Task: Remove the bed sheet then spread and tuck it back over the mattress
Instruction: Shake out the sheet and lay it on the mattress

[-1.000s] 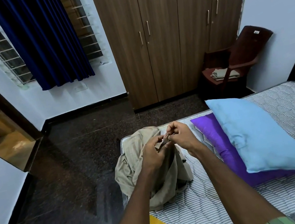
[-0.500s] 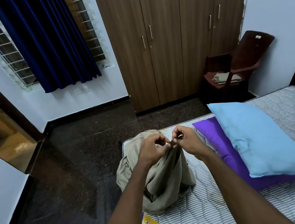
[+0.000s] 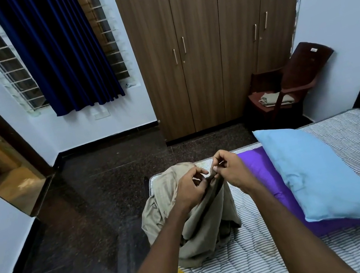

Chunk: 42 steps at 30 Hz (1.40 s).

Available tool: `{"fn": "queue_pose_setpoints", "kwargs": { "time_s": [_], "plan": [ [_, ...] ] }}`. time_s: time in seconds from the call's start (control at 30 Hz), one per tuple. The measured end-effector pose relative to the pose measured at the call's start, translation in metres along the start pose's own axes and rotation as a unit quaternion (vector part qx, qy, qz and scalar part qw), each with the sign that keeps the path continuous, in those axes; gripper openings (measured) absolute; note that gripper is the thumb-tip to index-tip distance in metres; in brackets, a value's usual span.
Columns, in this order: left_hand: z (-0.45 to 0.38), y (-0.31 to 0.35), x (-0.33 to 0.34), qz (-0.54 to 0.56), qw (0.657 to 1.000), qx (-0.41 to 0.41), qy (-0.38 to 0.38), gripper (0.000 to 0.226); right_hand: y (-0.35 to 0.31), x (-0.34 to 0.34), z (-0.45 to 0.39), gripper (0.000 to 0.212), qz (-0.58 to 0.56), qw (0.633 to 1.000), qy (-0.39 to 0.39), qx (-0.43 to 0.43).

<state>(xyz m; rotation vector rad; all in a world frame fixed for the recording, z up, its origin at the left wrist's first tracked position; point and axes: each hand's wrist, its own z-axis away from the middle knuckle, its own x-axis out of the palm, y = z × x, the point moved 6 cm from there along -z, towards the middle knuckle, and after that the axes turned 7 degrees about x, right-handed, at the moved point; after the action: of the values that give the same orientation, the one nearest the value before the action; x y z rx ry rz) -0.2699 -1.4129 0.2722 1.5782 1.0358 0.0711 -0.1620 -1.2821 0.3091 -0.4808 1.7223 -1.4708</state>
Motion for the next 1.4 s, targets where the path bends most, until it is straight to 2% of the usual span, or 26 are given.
{"fn": "queue_pose_setpoints", "kwargs": {
  "time_s": [0.1,0.2,0.37,0.5,0.63,0.87,1.07,1.2,1.3,1.4],
  "plan": [
    [-0.001,0.001,0.007,0.036,0.999,-0.019,-0.017,0.032,0.004,-0.003,-0.003,0.034,0.056,0.998,-0.005,-0.009],
    [-0.003,0.009,0.013,0.057,0.998,-0.007,-0.027,0.026,0.003,-0.004,-0.003,0.032,0.090,0.996,-0.015,-0.024],
    [-0.012,0.022,0.024,0.015,0.993,0.031,-0.113,0.022,-0.004,-0.005,0.001,0.038,0.102,0.994,-0.042,-0.026],
    [-0.029,0.012,0.016,-0.065,0.993,0.031,-0.089,0.027,-0.006,-0.015,-0.004,0.036,0.124,0.991,-0.011,-0.052],
    [-0.042,0.027,0.010,-0.093,0.991,0.059,-0.073,0.027,-0.015,-0.023,-0.006,0.034,0.155,0.986,0.014,-0.063],
    [-0.066,0.047,-0.006,-0.093,0.992,0.086,-0.020,0.017,-0.026,-0.042,-0.020,0.034,0.089,0.991,0.081,-0.049],
    [-0.075,0.043,0.007,-0.013,0.989,0.056,-0.137,0.032,-0.061,-0.041,-0.026,0.033,0.118,0.987,0.065,-0.084],
    [-0.093,0.055,0.002,0.002,0.975,0.051,-0.216,0.040,-0.086,-0.045,-0.038,0.034,0.087,0.990,0.046,-0.102],
    [-0.108,0.059,-0.008,0.010,0.968,0.038,-0.249,0.050,-0.103,-0.057,-0.049,0.035,0.045,0.991,0.045,-0.115],
    [-0.122,0.054,-0.023,-0.048,0.970,0.041,-0.234,0.038,-0.116,-0.072,-0.057,0.037,0.015,0.991,0.061,-0.119]
  ]
}}
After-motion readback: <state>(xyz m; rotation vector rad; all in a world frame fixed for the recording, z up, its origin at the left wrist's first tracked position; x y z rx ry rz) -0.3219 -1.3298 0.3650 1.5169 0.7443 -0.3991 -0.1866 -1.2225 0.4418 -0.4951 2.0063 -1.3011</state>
